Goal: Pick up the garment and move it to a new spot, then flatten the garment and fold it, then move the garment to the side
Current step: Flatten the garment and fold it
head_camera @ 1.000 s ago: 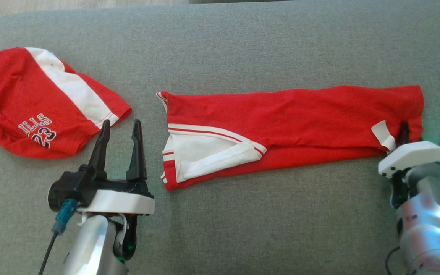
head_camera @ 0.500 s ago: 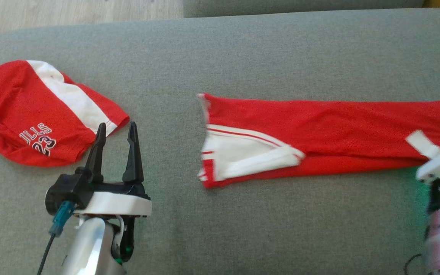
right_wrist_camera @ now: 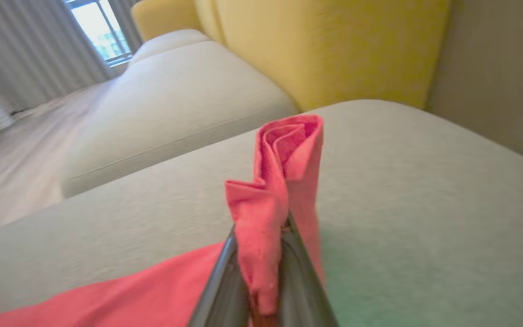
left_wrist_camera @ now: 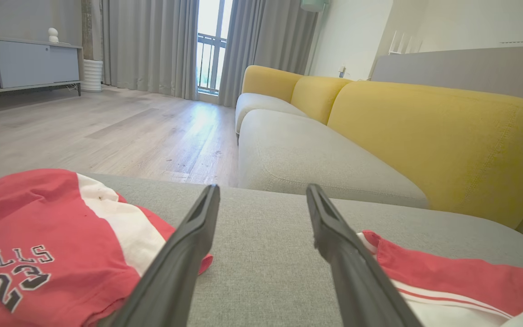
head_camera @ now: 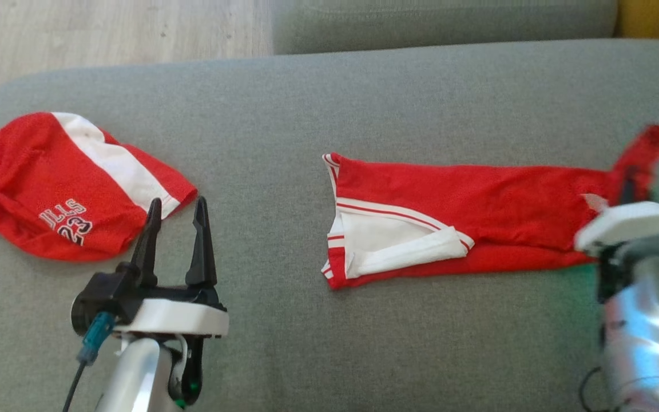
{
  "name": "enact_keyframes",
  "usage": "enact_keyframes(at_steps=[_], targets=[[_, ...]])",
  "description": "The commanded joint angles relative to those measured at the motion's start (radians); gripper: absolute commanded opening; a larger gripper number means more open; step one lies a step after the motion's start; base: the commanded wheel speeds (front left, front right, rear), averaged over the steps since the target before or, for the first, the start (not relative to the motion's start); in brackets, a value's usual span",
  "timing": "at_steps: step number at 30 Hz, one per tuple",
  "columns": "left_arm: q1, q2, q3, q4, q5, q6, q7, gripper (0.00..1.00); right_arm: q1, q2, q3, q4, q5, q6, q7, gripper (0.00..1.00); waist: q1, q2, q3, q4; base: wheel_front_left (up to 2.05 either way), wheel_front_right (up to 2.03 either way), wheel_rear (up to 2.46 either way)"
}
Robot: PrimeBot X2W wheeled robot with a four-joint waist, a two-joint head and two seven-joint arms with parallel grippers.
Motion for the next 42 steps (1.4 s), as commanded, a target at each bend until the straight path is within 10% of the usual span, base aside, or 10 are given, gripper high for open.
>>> enact_keyframes(at_steps=[1,7,14,27,28,29,42], targets=[[-0.008,0.004,0.031,-0.025,-0.009,0.001,-0.005,1.0,-0.055,0.001,0.064,-0.009,0.029,0.007,-0.018,0.0,0.0,0.0,-0.014,0.005,0.0,0.0,0.0],[0.008,0.004,0.026,-0.016,-0.016,0.002,-0.005,1.0,-0.072,0.001,0.509,0.099,0.371,0.007,-0.041,0.0,0.0,0.0,-0.054,0.033,0.0,0.0,0.0],[0.025,0.004,0.026,-0.012,-0.017,0.003,-0.005,1.0,0.068,0.002,0.972,-0.088,0.711,0.007,-0.017,0.0,0.0,0.0,-0.07,0.073,0.0,0.0,0.0],[0.023,0.004,0.012,-0.003,-0.021,-0.001,-0.005,1.0,0.104,0.002,1.216,-0.141,0.849,0.007,-0.003,0.0,0.0,0.0,-0.06,0.142,0.0,0.0,0.0],[0.023,0.004,0.01,-0.003,-0.024,0.001,-0.005,1.0,0.1,0.002,1.234,-0.121,0.854,0.007,-0.002,0.08,0.0,0.0,-0.057,0.146,0.0,0.0,0.0],[0.023,0.004,0.01,-0.002,-0.026,0.002,-0.005,1.0,0.1,0.002,1.247,-0.118,0.861,0.007,0.003,1.0,0.0,0.0,-0.056,0.148,0.0,0.0,0.0],[0.02,0.004,0.026,-0.013,-0.028,0.004,-0.005,1.0,0.049,0.002,1.307,-0.167,0.939,0.007,-0.027,1.0,0.0,0.0,-0.057,0.091,0.0,0.0,0.0]])
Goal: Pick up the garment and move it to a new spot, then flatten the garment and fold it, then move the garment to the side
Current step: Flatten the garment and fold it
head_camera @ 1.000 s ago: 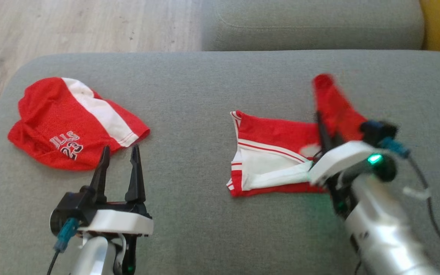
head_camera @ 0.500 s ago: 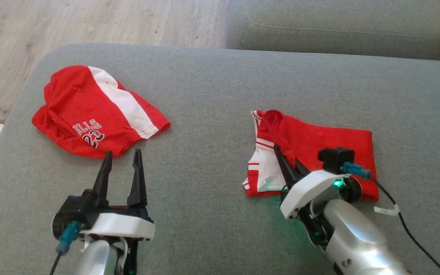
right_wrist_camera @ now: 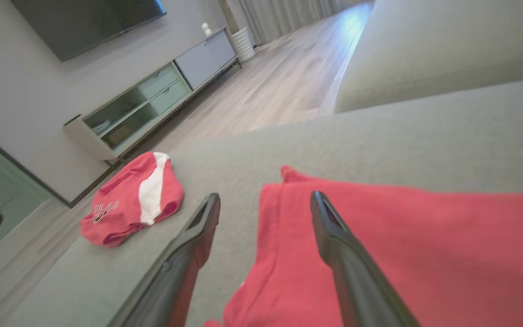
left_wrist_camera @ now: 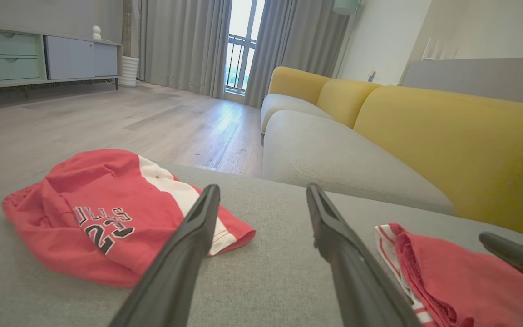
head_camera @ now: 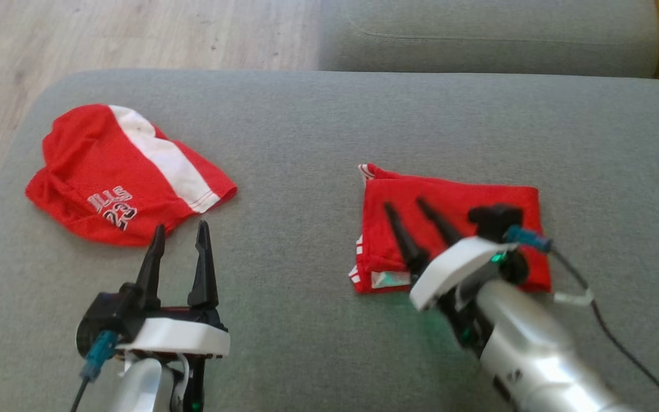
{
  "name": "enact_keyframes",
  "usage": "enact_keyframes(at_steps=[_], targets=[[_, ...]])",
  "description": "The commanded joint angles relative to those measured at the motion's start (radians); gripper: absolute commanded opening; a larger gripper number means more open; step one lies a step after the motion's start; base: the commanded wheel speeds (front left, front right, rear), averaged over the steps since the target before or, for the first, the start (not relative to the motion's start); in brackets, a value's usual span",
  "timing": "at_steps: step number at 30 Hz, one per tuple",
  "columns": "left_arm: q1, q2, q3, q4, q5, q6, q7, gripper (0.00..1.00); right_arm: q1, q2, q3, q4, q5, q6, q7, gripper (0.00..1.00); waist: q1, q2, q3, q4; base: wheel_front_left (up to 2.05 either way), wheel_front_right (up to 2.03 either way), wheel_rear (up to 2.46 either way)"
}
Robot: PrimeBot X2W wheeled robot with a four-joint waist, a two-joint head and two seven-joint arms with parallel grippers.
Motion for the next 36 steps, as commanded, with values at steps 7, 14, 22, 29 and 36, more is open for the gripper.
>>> enact_keyframes(at_steps=[7,14,22,29,36], targets=[[-0.028,0.004,0.039,-0.096,-0.012,0.01,-0.005,1.0,-0.086,0.005,-0.279,-0.015,-0.337,0.007,-0.029,1.0,0.0,0.0,-0.009,-0.056,0.0,0.0,0.0],[-0.017,0.004,0.026,-0.135,-0.022,0.018,-0.005,1.0,0.132,0.002,-0.645,-0.224,-0.659,0.007,-0.029,1.0,0.0,0.0,-0.021,-0.08,0.0,0.0,0.0],[0.017,0.004,0.019,-0.162,-0.021,0.02,-0.005,1.0,0.288,0.01,-0.802,-0.416,-0.74,0.007,-0.03,1.0,0.0,0.0,-0.019,-0.103,0.0,0.0,0.0],[0.032,0.004,0.025,-0.175,-0.015,0.02,-0.005,1.0,0.34,0.011,-0.79,-0.471,-0.706,0.007,-0.03,1.0,0.0,0.0,-0.008,-0.109,0.0,0.0,0.0],[0.034,0.004,0.028,-0.179,-0.01,0.024,-0.005,1.0,0.354,0.011,-0.772,-0.47,-0.699,0.007,-0.03,1.0,0.0,0.0,-0.007,-0.108,0.0,0.0,0.0]])
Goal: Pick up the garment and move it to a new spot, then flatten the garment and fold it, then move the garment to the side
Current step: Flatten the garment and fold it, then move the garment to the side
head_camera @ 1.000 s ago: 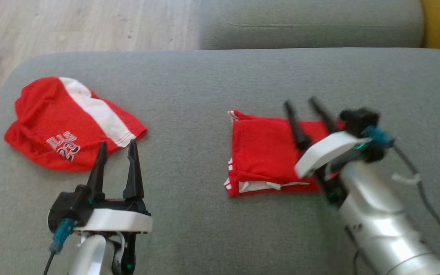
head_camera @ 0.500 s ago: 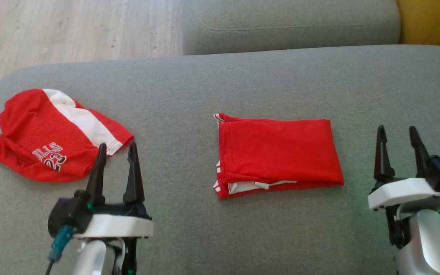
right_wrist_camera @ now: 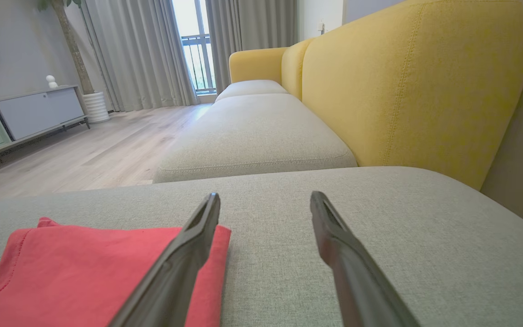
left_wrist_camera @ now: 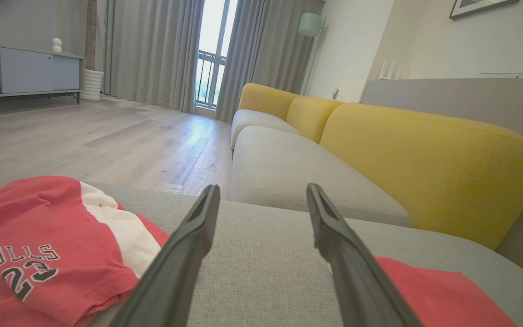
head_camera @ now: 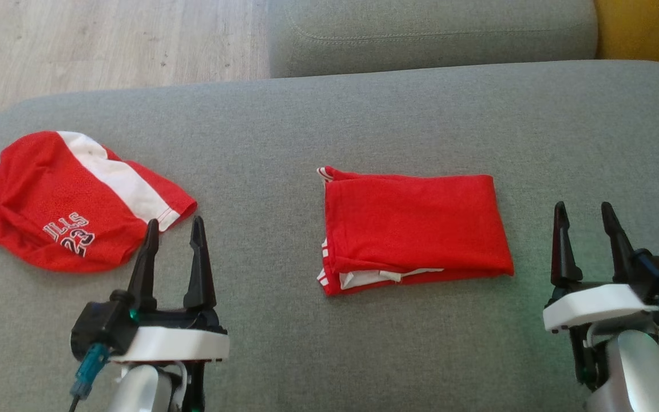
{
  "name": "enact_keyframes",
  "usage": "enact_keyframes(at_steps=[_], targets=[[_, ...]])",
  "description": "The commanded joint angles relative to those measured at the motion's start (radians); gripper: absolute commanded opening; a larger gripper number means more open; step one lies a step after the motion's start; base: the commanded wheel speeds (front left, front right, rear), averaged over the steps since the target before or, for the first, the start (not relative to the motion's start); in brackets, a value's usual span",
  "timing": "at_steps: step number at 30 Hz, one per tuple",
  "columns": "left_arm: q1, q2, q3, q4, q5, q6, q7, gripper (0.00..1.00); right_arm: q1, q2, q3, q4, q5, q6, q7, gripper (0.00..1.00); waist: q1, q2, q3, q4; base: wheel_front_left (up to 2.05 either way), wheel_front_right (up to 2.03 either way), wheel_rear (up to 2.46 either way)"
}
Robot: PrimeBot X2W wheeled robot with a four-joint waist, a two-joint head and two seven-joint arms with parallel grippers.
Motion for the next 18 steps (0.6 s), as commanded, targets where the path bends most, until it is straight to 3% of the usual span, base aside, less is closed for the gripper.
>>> enact_keyframes(at_steps=[1,9,18], targets=[[-0.024,0.004,0.03,-0.034,0.004,0.005,-0.005,1.0,-0.02,-0.003,0.028,-0.035,0.005,0.007,-0.011,1.0,0.0,0.0,0.0,0.001,0.0,0.0,0.0],[-0.043,0.004,0.015,-0.032,0.0,0.003,-0.005,1.0,-0.044,-0.003,0.039,-0.01,0.009,0.007,0.017,1.0,0.0,0.0,0.032,0.016,0.0,0.0,0.0],[-0.082,0.004,-0.023,-0.015,-0.003,-0.001,-0.005,1.0,-0.136,-0.003,0.089,0.162,0.062,0.007,0.078,1.0,0.0,0.0,0.108,0.059,0.0,0.0,0.0]])
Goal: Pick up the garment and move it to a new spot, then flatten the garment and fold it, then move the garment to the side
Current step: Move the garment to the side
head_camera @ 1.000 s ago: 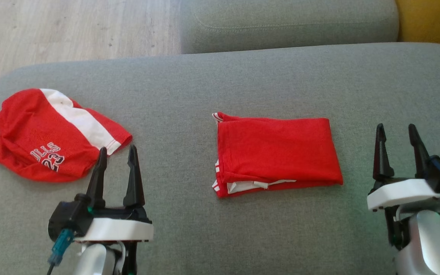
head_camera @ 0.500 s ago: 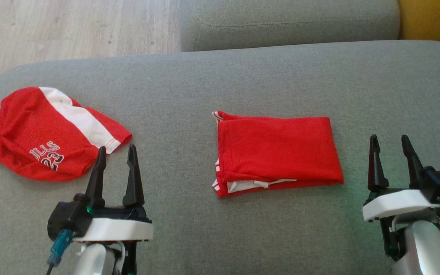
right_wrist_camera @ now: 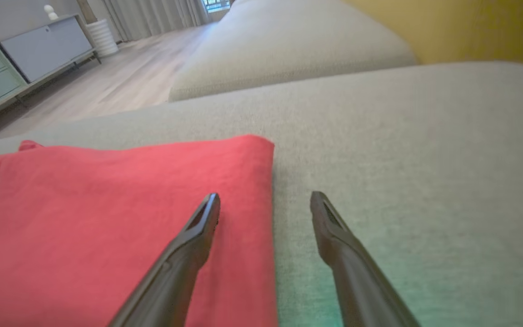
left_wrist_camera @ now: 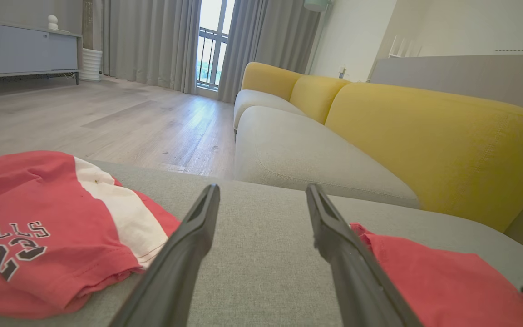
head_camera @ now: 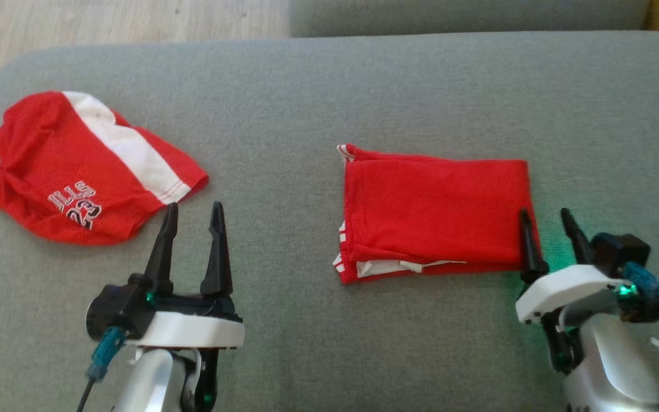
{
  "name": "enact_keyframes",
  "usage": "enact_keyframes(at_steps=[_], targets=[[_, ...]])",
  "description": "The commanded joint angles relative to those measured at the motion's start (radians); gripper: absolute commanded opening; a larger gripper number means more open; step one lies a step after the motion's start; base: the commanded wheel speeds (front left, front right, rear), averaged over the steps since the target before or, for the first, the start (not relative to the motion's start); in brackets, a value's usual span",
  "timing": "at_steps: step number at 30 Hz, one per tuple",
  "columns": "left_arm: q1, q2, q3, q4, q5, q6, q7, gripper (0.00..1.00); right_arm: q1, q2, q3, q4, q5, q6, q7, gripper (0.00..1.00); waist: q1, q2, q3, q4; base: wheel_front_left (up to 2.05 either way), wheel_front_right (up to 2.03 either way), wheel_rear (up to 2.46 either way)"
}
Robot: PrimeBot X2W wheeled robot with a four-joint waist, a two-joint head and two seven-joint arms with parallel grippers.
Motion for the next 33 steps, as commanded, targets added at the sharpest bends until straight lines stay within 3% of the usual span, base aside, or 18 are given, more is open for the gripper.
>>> enact_keyframes(at_steps=[1,14,15,16,19,24,29,33], targets=[[-0.038,0.004,0.025,-0.026,-0.002,0.0,-0.005,1.0,-0.037,-0.002,0.031,-0.009,0.023,0.007,0.006,1.0,-0.0001,0.0,0.016,0.015,0.0,0.0,0.0],[-0.072,0.004,0.016,-0.011,-0.006,0.0,-0.005,1.0,-0.143,-0.002,0.177,0.293,0.124,0.007,0.023,1.0,-0.0001,0.0,0.065,0.046,0.0,0.0,0.0],[-0.075,0.004,0.016,-0.01,-0.006,0.0,-0.005,1.0,-0.147,-0.002,0.19,0.308,0.135,0.007,0.025,0.67,-0.0001,0.0,0.065,0.045,0.0,0.0,0.0],[-0.077,0.004,0.017,-0.009,-0.007,0.0,-0.005,1.0,-0.152,-0.002,0.201,0.322,0.142,0.007,0.024,0.0,-0.0001,0.0,0.066,0.044,0.0,0.0,0.0],[-0.081,0.004,0.02,-0.005,-0.006,0.001,-0.005,1.0,-0.173,-0.002,0.218,0.353,0.145,0.007,0.007,0.0,-0.0001,0.0,0.064,0.037,0.0,0.0,0.0],[-0.077,0.004,0.032,-0.003,0.0,0.001,-0.005,1.0,-0.246,-0.011,0.144,0.381,0.009,0.007,-0.05,0.0,-0.0001,0.0,0.048,0.011,0.0,0.0,0.0],[-0.074,0.004,0.036,-0.007,-0.001,0.0,-0.005,1.0,-0.29,-0.082,0.074,0.318,-0.133,0.007,-0.069,0.0,-0.0001,0.0,0.039,-0.007,0.0,0.0,0.0],[-0.075,0.004,0.038,-0.009,-0.001,0.0,-0.005,1.0,-0.31,-0.146,0.042,0.276,-0.182,0.007,-0.062,0.0,-0.0001,0.0,0.041,-0.015,0.0,0.0,0.0]])
